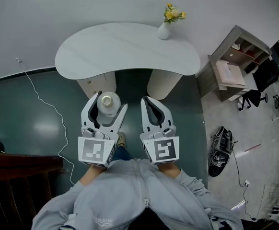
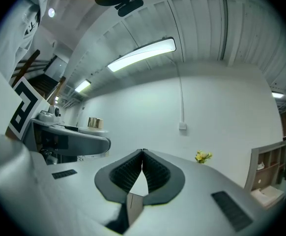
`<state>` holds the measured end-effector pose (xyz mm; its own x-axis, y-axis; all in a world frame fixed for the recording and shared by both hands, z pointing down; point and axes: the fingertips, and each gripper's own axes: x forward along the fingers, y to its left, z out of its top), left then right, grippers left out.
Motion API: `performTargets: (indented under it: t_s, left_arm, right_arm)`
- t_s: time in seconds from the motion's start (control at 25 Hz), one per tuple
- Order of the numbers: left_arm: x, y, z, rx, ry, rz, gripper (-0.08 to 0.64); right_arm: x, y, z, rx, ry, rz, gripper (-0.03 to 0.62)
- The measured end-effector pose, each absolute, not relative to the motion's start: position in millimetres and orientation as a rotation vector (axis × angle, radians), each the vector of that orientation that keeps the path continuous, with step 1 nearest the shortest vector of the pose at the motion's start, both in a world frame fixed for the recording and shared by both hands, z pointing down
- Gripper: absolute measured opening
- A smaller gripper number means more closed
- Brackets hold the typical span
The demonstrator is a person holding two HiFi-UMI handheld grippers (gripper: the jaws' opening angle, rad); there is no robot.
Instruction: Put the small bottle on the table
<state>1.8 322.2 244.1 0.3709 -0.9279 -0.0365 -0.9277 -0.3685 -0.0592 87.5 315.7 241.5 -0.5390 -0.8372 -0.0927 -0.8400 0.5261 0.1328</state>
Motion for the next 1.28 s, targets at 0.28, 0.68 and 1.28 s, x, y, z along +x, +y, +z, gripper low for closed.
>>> performTargets:
  t_s: [0.28,0.68,1.28]
  left_arm:
    - [-22,238,248,-2.577,1.713,-0.026,0.333]
    - [-48,161,252,-2.620,1.671,-0.013,0.333]
    - [-66,138,264,-2.668,1.660,0.066,0.333]
  right_arm:
    - [69,231,241,-1.570,2.727,0.267,0.026]
    - [41,159,249,-1.625,2.698,0.272,0.026]
    - [19,135,250,-1.635,2.711,0.284,0.026]
